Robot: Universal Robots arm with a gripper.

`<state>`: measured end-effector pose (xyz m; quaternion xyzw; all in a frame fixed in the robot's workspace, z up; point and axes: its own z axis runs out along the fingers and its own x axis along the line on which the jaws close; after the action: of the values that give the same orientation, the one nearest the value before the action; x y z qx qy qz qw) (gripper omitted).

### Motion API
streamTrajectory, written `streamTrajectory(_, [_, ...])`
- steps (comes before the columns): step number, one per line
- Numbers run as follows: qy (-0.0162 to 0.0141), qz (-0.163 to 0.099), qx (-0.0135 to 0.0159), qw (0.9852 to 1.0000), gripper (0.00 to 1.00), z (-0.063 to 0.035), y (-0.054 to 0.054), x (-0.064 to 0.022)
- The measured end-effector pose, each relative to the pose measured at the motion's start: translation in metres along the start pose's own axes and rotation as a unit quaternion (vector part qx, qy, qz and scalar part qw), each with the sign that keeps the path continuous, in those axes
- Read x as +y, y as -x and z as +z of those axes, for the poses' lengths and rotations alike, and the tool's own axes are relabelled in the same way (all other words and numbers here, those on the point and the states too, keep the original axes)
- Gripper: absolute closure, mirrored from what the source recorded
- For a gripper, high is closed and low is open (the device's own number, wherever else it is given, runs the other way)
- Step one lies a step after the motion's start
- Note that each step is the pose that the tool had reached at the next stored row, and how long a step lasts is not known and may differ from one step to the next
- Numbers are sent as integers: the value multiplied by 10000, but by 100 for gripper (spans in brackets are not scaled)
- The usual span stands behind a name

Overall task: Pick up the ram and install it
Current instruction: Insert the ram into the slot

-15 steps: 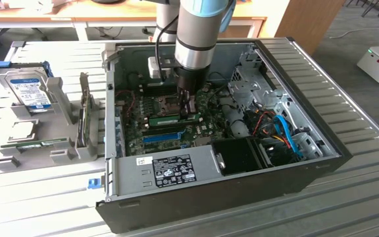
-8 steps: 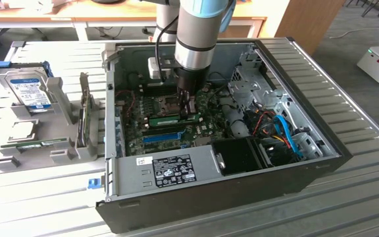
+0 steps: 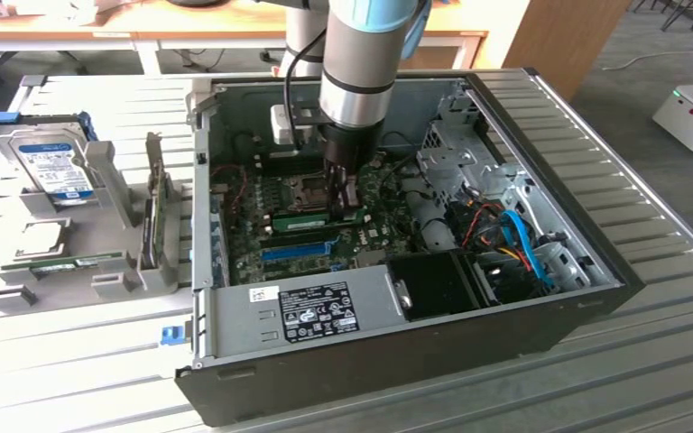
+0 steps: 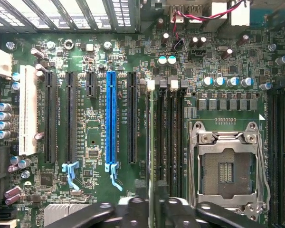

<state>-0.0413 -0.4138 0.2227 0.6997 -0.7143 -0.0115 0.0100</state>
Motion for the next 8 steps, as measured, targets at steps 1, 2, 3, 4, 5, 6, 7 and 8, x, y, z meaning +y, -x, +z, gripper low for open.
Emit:
streamTrajectory(1, [0, 0, 0, 10000, 76, 0, 0, 0])
streamTrajectory(2, [0, 0, 0, 10000, 76, 0, 0, 0])
streamTrajectory(3, [0, 0, 0, 10000, 69, 0, 0, 0])
streamTrajectory(4, [0, 0, 0, 10000, 69, 0, 0, 0])
streamTrajectory(5, [0, 0, 0, 10000, 69, 0, 0, 0])
streamTrajectory(6, [0, 0, 0, 10000, 69, 0, 0, 0])
streamTrajectory(7, [0, 0, 0, 10000, 69, 0, 0, 0])
streamTrajectory(8, [0, 0, 0, 10000, 69, 0, 0, 0])
